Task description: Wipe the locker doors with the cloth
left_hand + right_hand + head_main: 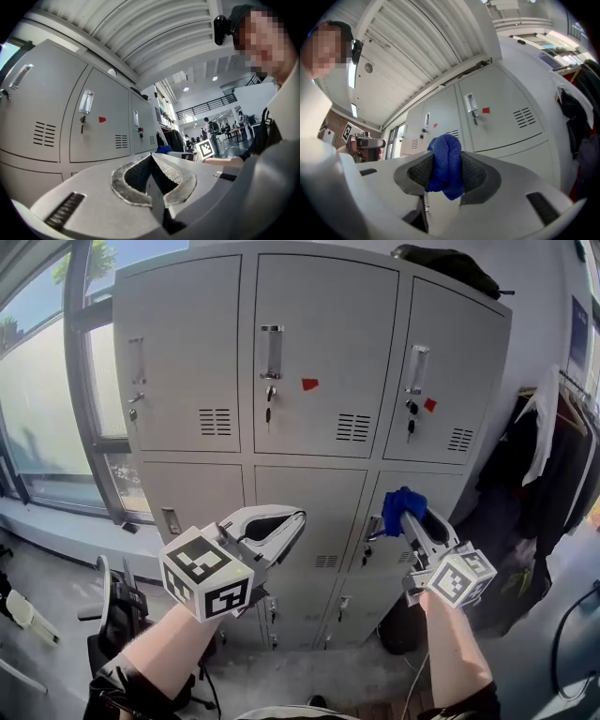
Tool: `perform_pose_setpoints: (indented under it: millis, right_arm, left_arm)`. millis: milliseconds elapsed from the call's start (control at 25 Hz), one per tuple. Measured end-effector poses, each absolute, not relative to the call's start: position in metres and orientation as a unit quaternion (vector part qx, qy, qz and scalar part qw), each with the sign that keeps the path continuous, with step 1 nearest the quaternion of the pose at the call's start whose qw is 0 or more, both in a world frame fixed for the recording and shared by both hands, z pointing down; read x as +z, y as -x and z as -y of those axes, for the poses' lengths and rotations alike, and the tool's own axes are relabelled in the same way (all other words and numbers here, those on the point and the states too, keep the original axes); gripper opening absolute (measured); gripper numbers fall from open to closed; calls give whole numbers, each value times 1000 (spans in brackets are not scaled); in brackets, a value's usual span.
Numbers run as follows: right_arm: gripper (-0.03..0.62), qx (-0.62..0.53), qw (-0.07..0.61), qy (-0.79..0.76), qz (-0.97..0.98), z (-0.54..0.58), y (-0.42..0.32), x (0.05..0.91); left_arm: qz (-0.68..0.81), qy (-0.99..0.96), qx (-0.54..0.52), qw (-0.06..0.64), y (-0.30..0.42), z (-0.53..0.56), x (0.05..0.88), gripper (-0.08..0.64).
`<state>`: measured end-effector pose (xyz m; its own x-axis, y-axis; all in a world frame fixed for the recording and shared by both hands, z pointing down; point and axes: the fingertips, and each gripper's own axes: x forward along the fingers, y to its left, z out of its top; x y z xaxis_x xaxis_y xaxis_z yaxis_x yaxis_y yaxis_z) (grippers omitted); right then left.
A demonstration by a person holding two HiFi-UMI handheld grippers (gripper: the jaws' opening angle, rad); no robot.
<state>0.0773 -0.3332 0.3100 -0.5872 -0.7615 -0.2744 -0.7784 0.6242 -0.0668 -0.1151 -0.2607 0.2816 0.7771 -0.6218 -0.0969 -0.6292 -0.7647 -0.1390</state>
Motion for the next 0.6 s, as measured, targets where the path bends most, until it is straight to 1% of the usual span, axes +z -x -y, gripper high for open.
perform_pose_setpoints:
  millis: [160,320,440,600]
  right_arm:
    - [153,9,117,390,-913,283,4,335]
    - [154,16,70,355,-932,242,72,345]
    - [155,43,31,331,-942,225,106,348]
    - [155,44,2,304,-952,212,128,354]
  left_arm:
    - [-333,940,14,72,145,228,307,6]
    - [-340,938,16,65,163,207,321,8]
    - [-352,933,19,65,171,198,329,8]
    - [-372,926,15,57,174,190,341,8]
